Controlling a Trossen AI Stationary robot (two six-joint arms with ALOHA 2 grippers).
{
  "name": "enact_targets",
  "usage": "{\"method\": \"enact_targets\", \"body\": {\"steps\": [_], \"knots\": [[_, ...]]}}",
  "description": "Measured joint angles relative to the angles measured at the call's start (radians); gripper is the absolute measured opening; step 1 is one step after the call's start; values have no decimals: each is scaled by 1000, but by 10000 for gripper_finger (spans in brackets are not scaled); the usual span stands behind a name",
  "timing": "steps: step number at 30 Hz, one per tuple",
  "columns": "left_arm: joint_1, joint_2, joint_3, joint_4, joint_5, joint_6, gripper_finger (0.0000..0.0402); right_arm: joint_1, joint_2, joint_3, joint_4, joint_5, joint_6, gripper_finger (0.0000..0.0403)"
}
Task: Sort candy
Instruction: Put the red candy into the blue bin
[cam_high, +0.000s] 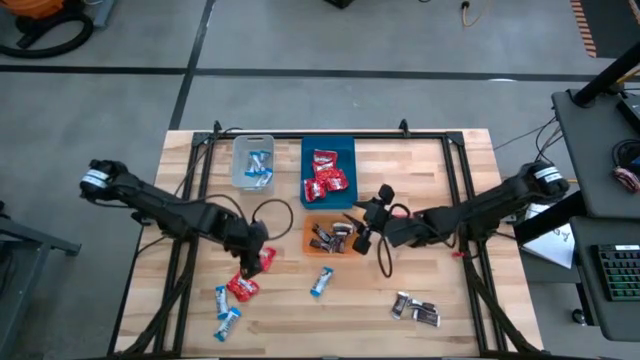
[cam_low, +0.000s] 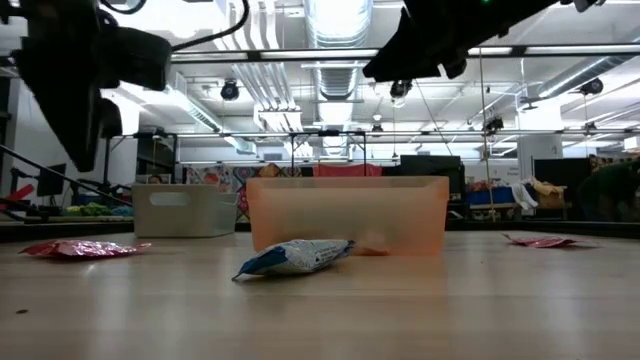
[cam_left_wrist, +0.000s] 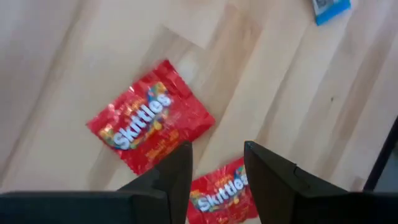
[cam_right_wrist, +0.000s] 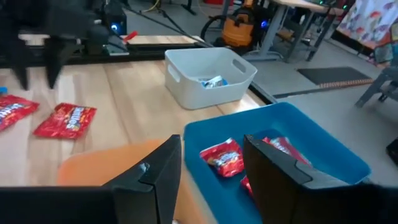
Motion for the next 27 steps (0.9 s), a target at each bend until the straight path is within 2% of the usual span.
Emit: {"method": "enact_targets", "body": {"steps": [4, 9, 14, 19, 27], "knots": [[-38, 21, 0, 5, -27, 0, 128, -23, -24, 0, -4, -4, -32, 166], [-71, 49, 0, 22, -69, 31, 128, -69, -44, 0, -6, -146, -38, 165], [-104, 88, 0, 49, -91, 54, 132, -82, -45, 0, -21, -176, -37, 162], [-107, 135, 0, 48, -118, 54, 156, -87, -45, 0, -61, -175, -21, 167], [-108, 231, 0, 16, -155, 92, 215, -89, -45, 0, -85, -175, 0, 167]]}}
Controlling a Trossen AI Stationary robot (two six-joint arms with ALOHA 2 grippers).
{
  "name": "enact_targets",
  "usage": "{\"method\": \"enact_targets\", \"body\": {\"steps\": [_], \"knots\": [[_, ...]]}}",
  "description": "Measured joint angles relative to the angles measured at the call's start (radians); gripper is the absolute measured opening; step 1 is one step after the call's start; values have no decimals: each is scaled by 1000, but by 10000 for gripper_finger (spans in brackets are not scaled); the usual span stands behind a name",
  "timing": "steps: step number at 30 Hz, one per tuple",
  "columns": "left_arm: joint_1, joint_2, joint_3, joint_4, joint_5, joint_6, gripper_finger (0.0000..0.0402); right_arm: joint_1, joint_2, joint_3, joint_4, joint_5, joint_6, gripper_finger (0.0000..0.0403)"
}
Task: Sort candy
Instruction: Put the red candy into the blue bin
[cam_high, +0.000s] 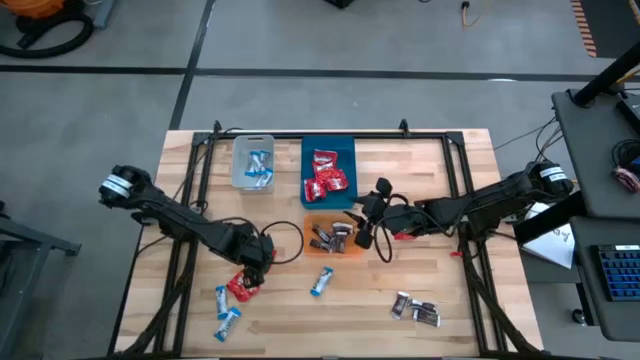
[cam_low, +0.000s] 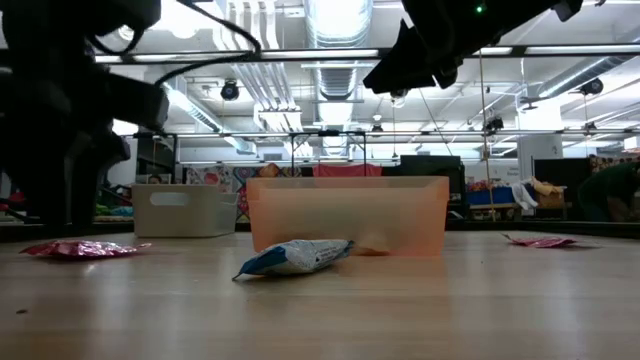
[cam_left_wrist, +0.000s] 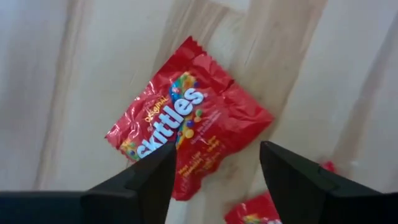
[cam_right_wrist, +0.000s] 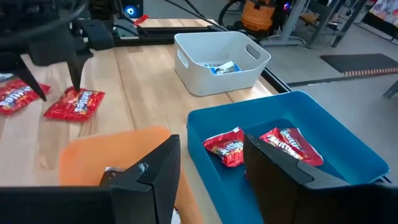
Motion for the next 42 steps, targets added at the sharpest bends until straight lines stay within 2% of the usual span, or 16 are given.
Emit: {"method": "enact_targets", "body": {"steps": [7, 14, 19, 33, 42], "knots": [[-2, 87, 4, 3, -9, 58, 228, 0, 4, 0, 0, 0, 4, 169], [-3, 123, 5, -1, -42, 60, 212, -3, 9, 0, -3, 0, 4, 164], [-2, 123, 3, -3, -55, 59, 172, -5, 17, -1, -2, 0, 7, 167], [-2, 77, -3, -8, -111, 43, 10, -5, 19, -1, -6, 0, 7, 168], [-2, -124, -3, 23, -210, 7, 1, -5, 19, -4, -25, 1, 7, 159]]}}
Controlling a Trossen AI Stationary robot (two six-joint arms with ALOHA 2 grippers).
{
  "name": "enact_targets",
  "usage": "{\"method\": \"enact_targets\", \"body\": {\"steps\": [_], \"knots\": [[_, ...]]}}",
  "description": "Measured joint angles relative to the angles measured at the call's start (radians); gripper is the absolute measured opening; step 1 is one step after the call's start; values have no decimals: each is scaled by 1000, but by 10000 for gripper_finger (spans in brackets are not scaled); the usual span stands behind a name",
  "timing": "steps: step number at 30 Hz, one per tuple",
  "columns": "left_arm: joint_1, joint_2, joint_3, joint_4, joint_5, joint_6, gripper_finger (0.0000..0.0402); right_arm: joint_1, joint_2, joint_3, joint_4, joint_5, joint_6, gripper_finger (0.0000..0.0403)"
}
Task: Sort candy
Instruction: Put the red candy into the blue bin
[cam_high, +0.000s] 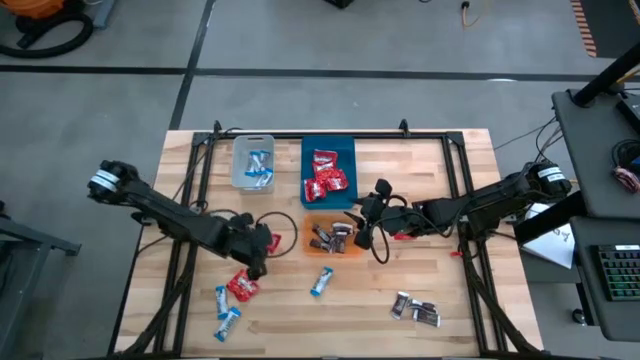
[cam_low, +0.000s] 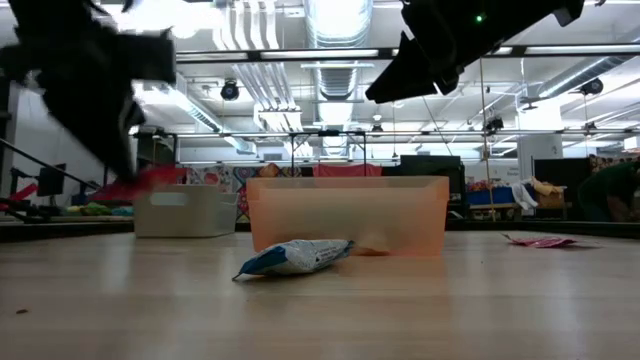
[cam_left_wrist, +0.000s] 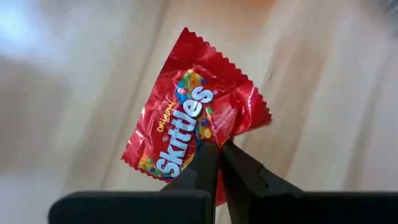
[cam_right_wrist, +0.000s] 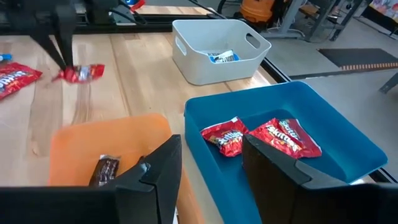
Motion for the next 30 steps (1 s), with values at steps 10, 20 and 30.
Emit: {"method": "enact_targets", "body": {"steps": [10, 20, 30], "knots": [[87, -237, 2, 355, -275, 371, 1, 0, 0, -1, -2, 0, -3, 159], [469, -135, 2, 889, -65, 828, 0, 0, 0, -2, -3, 0, 15, 159], [717, 102, 2, 1005, 67, 625, 0, 0, 0, -2, -5, 0, 37, 156]]}}
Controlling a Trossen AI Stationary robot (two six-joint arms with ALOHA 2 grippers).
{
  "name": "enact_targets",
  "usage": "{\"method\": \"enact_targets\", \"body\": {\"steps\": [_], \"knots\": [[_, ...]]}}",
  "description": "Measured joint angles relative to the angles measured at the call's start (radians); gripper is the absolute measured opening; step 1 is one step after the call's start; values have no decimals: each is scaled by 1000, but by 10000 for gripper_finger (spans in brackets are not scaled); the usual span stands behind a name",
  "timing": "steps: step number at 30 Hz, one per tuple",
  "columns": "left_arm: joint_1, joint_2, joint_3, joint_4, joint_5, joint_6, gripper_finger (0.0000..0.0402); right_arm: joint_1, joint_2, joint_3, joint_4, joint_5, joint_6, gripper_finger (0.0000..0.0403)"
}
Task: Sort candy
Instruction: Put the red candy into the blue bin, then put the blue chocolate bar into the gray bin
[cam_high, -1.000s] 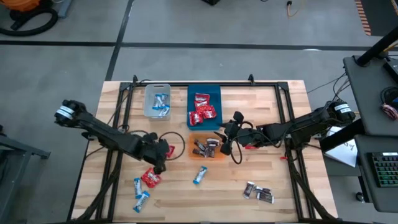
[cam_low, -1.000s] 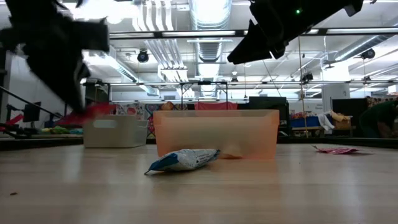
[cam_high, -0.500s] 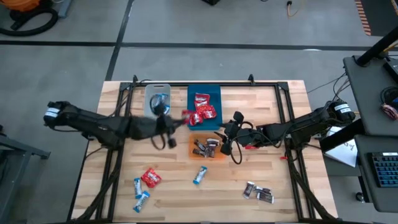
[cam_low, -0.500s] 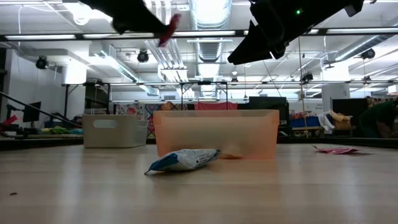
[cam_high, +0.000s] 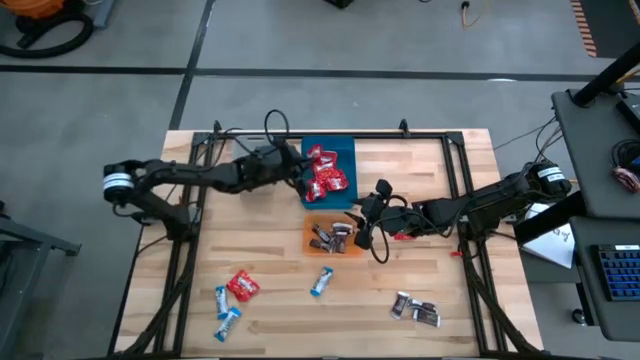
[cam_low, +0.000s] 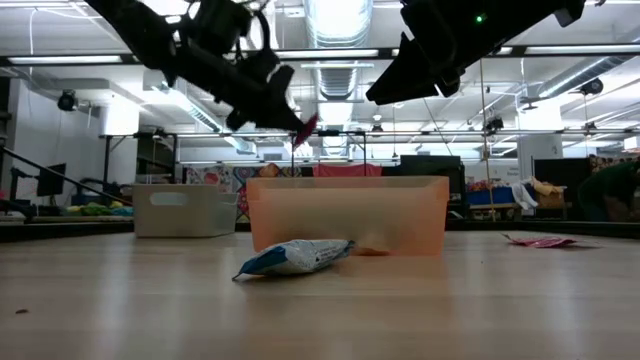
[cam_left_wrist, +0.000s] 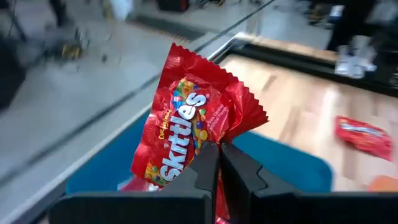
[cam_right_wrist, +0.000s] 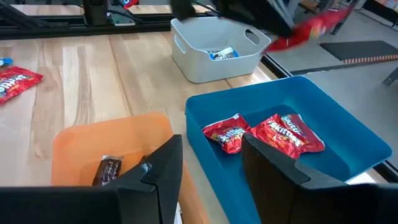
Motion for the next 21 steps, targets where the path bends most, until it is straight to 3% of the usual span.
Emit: {"method": "enact_targets", "body": {"steps": [12, 21], "knots": [[0, 110, 2, 0, 28, -180, 5, 0, 0, 0, -1, 0, 1, 162], [-13, 81, 2, -29, 33, -176, 60, 0, -2, 0, -1, 0, 23, 166]]}}
